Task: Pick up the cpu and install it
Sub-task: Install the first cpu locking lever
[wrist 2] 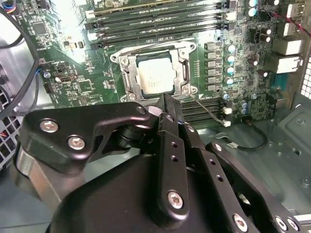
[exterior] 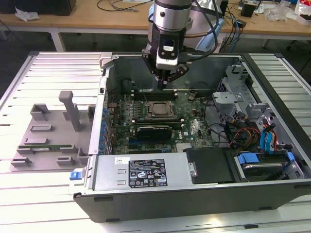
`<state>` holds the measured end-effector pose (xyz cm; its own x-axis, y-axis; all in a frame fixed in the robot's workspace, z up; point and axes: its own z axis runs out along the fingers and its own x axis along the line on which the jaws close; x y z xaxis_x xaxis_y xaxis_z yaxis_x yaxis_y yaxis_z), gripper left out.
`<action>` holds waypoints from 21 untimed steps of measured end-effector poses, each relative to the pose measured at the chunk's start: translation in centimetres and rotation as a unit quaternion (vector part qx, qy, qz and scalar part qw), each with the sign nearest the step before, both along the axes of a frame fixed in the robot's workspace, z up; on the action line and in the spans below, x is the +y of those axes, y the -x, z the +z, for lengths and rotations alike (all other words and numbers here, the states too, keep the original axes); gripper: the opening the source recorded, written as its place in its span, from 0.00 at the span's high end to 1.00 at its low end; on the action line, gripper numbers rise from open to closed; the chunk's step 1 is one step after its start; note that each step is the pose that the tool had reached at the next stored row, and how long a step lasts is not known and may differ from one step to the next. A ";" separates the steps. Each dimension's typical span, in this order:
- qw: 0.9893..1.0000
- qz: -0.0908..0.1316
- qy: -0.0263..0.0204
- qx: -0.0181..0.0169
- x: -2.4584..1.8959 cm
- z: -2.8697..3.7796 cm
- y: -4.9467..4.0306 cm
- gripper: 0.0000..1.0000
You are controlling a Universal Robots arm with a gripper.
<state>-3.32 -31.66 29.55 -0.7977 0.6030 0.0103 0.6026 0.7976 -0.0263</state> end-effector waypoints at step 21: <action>0.992 0.122 0.000 0.000 0.00 0.00 0.00 0.89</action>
